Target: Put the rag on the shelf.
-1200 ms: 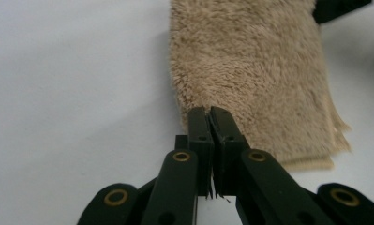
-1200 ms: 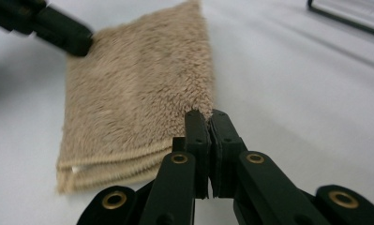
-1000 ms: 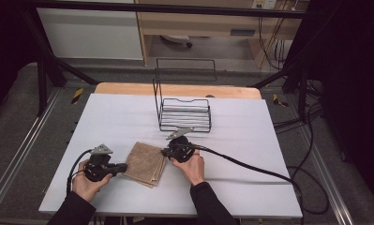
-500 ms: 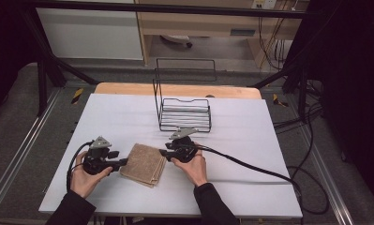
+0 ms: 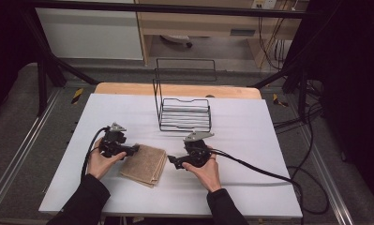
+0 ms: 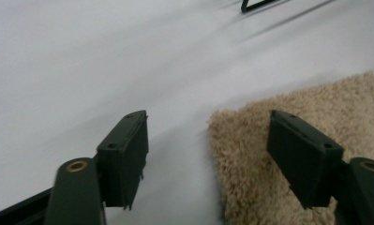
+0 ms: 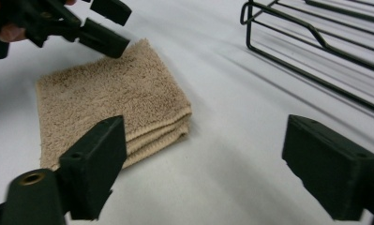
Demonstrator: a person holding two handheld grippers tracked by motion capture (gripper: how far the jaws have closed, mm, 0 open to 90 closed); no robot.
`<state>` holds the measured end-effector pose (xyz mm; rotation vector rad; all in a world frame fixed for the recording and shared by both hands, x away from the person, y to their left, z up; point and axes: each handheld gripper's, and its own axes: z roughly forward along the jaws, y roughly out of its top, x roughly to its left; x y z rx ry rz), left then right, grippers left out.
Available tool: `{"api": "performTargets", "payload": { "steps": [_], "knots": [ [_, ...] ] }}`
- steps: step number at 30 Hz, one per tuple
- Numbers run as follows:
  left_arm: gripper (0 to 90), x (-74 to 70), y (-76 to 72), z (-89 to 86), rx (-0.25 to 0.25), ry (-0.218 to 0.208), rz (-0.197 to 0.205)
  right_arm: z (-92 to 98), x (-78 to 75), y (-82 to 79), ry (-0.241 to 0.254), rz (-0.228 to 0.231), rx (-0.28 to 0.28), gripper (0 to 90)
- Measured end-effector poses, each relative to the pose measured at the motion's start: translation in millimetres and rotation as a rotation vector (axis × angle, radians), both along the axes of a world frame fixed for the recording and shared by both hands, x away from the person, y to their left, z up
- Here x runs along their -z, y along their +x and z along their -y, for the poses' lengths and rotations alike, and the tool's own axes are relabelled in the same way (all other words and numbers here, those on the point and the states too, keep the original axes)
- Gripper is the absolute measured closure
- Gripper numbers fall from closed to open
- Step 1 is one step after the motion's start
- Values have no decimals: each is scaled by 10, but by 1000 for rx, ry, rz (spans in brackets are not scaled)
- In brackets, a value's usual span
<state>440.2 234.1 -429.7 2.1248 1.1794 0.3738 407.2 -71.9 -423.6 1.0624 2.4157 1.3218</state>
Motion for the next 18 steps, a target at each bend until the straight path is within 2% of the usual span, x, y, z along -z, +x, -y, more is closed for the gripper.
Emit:
{"api": "performTargets", "payload": {
  "steps": [2,6,8,9,10,14,16,18],
  "knots": [
    [322,30,34,4,0,-27,-6,12,6,-10,4,-4,5,110],
    [464,90,81,1,1,-34,-33,20,33,-34,-12,-5,16,70],
    [527,114,89,6,9,-52,-48,11,43,-41,-6,-6,23,71],
    [586,119,92,10,13,-62,-52,0,56,-34,7,-3,30,75],
    [586,123,95,16,14,-68,-54,0,56,-34,7,-3,30,75],
    [703,139,93,36,33,-91,-75,-38,80,-8,20,-17,51,85],
    [740,135,84,48,40,-81,-72,-64,86,10,32,-26,71,97],
    [773,134,77,55,43,-84,-73,-115,86,34,14,-25,83,109]
  ]
}}
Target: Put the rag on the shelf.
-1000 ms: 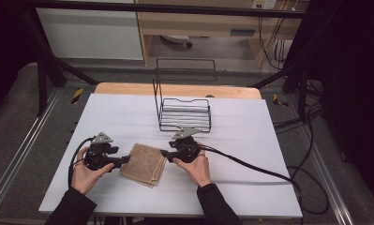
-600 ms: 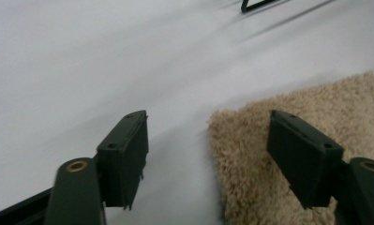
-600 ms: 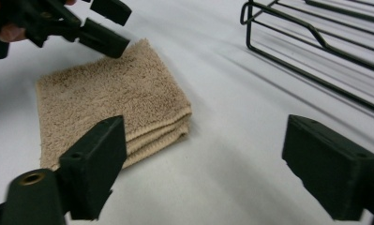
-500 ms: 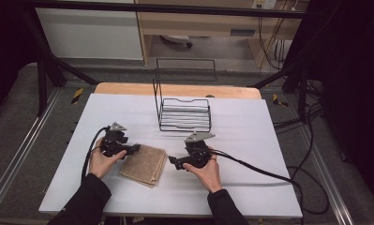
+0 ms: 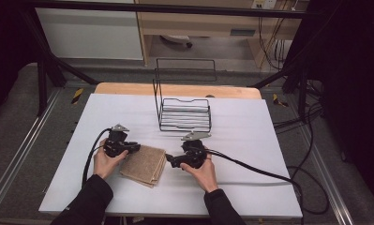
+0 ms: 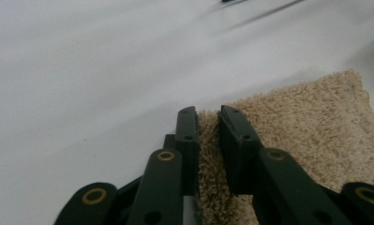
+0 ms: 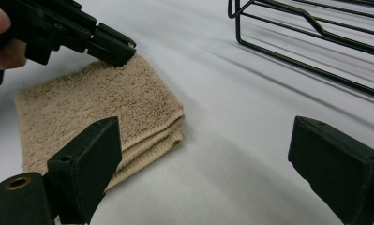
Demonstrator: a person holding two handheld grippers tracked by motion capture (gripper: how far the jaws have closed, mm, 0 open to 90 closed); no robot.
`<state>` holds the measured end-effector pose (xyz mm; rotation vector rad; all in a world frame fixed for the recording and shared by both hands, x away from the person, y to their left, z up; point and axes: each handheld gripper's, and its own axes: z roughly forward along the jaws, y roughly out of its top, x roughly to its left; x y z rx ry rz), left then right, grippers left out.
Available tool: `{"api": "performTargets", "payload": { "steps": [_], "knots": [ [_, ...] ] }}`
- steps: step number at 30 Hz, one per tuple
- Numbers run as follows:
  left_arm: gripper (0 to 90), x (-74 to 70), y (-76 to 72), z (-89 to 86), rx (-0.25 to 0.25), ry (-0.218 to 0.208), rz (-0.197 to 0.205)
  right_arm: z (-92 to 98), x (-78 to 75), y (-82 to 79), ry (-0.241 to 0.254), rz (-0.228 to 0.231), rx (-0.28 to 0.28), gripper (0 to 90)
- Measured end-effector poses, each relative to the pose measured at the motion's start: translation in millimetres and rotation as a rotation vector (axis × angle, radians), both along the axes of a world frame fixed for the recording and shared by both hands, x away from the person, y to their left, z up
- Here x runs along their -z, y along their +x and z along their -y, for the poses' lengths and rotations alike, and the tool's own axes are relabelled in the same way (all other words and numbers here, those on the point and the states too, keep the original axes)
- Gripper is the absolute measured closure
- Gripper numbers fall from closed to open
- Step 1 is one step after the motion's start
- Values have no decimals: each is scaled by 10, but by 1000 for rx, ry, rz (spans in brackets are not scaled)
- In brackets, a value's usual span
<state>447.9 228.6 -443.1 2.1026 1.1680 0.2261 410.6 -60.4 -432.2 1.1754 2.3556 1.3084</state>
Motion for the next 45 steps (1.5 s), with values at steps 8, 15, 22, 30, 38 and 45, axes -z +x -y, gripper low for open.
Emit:
{"api": "performTargets", "payload": {
  "steps": [8,15,22,30,38,45],
  "knots": [
    [812,9,-19,2,15,1,5,-238,59,125,4,-29,14,333],
    [810,27,-15,-20,31,-9,12,-398,160,201,-27,-57,34,524],
    [810,28,-17,-14,33,-6,15,-410,171,154,-29,-70,17,848],
    [750,1,-19,-29,23,-7,14,-385,80,89,-18,-63,-8,885],
    [652,-13,-25,-17,22,-17,19,-360,27,24,-41,-127,24,889],
    [709,16,-11,-17,24,-40,-10,-379,119,27,-83,-92,44,855]
  ]
}}
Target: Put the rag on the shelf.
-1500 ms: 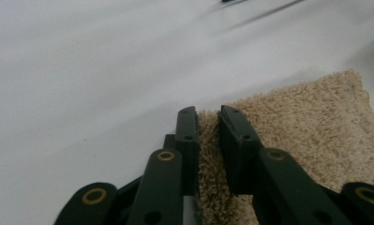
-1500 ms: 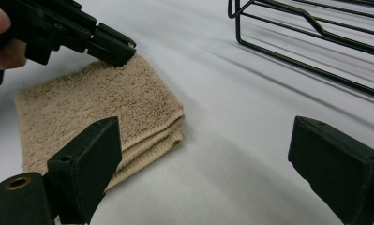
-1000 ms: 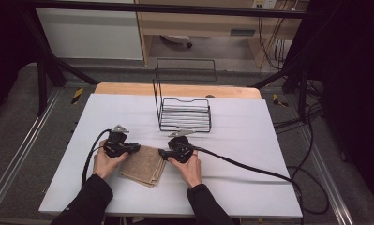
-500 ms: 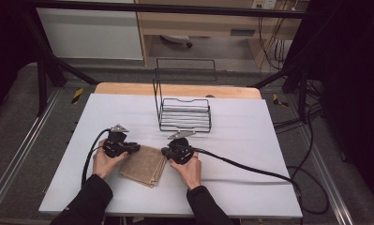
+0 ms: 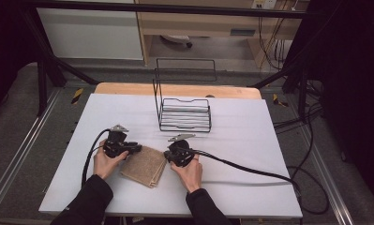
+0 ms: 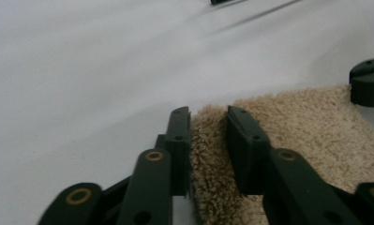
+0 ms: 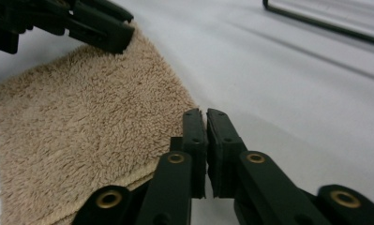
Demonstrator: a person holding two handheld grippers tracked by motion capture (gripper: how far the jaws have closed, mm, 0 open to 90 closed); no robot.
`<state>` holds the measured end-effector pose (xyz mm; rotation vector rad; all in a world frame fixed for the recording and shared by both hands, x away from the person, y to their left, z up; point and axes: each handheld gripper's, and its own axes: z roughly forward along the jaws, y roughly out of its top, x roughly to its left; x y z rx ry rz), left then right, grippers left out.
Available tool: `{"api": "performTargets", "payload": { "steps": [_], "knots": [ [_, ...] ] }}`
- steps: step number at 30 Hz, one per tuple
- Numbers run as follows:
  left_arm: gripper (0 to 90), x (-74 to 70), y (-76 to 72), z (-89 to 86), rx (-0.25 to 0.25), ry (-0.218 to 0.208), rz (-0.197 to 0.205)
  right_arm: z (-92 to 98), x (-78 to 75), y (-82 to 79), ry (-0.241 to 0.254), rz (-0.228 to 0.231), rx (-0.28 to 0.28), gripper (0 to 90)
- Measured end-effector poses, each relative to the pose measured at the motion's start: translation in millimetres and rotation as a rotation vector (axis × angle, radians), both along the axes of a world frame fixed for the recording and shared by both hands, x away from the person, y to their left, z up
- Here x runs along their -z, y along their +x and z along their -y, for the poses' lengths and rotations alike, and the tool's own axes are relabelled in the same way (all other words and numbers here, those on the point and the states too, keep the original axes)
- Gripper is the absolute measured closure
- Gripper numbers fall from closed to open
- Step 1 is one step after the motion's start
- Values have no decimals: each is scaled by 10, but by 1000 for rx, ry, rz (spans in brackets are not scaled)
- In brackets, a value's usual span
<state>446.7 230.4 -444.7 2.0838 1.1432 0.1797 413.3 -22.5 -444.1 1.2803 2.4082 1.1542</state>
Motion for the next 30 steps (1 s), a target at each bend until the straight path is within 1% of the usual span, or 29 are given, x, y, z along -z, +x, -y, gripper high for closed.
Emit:
{"api": "performTargets", "payload": {
  "steps": [1,2,3,4,5,6,7,8,10,11,12,13,14,16,17,18,19,23,24,25,26,29,30],
  "knots": [
    [736,4,2,2,4,3,-2,1,-6,-7,4,15,1,831],
    [741,4,3,3,8,4,-2,3,-10,-9,8,29,-2,786],
    [757,5,2,5,7,1,-4,0,-6,1,21,42,-9,717],
    [757,7,3,4,8,-1,-6,0,-6,1,21,42,-9,717],
    [759,12,5,2,7,-6,-10,-7,5,10,26,46,-8,688],
    [760,13,8,-3,10,-7,-13,-11,19,21,25,48,-9,681],
    [761,16,9,-7,14,-8,-13,-15,34,30,23,38,-7,664],
    [762,18,10,-9,17,-9,-12,-17,53,37,14,37,-7,664],
    [763,19,9,-9,20,-9,-10,-20,85,33,18,19,-8,680],
    [764,18,8,-8,21,-7,-9,-18,93,24,28,2,-5,708],
    [764,18,7,-7,22,-6,-8,-17,101,23,34,-2,-9,730],
    [765,18,7,-6,22,-5,-7,-23,103,13,43,-17,-3,744],
    [765,17,6,-3,21,-2,-5,-23,103,13,43,-17,-3,744],
    [775,14,3,1,22,1,-5,-30,109,-1,49,-22,9,772],
    [783,13,3,3,24,2,-5,-33,110,-6,57,-30,16,788],
    [807,12,2,3,26,1,-4,-36,109,-6,65,-44,24,824],
    [807,10,1,2,27,0,-6,-36,109,-6,65,-44,24,824],
    [834,0,-5,1,28,-1,-5,-35,102,3,83,-69,38,854],
    [843,-5,-8,0,28,-2,-5,-26,101,8,96,-77,44,860],
    [843,-13,-13,-2,26,-2,-6,-26,101,8,96,-77,44,860],
    [845,-23,-20,-4,27,-2,-3,-18,102,6,107,-78,47,861],
    [849,-83,-56,-20,28,-9,27,-3,82,-11,117,-54,35,864],
    [850,-108,-72,-30,26,-18,36,7,41,-24,127,-39,26,864]
  ]
}}
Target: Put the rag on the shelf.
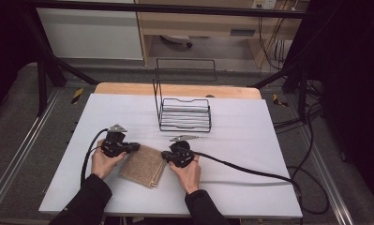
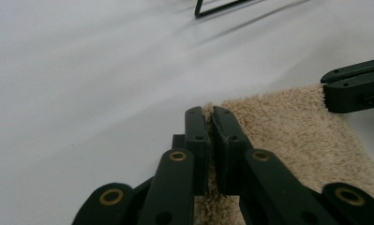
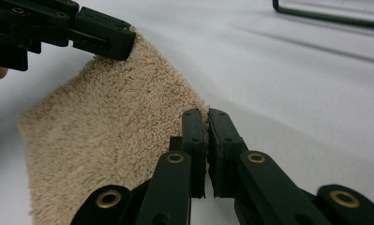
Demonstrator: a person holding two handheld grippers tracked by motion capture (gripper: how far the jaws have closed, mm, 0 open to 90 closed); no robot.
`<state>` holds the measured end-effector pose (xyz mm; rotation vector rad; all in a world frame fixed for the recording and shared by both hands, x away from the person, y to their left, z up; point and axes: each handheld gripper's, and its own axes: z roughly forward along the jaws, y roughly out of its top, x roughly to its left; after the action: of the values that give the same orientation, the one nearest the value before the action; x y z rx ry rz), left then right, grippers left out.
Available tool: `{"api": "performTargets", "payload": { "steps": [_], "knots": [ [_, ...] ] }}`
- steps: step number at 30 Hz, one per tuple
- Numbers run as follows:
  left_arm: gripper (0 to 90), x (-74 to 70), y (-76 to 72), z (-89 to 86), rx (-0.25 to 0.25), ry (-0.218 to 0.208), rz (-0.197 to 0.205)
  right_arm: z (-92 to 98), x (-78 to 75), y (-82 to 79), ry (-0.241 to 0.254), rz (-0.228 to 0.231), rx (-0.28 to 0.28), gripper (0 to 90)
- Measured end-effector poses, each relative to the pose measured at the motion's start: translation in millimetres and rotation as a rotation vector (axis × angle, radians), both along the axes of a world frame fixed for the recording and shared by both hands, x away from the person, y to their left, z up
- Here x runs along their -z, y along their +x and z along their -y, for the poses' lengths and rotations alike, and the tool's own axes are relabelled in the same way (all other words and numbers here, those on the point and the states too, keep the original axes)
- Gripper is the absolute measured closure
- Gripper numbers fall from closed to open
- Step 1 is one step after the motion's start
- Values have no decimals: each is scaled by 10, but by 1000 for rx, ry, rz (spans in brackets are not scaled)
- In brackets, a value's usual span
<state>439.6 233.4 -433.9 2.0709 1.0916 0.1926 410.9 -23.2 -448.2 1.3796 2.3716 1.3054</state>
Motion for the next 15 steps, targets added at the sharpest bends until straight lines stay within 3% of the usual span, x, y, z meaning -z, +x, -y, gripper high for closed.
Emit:
{"api": "performTargets", "payload": {
  "steps": [15],
  "knots": [
    [850,-362,-248,-94,5,-62,120,100,-323,-88,79,132,-68,865]
  ]
}}
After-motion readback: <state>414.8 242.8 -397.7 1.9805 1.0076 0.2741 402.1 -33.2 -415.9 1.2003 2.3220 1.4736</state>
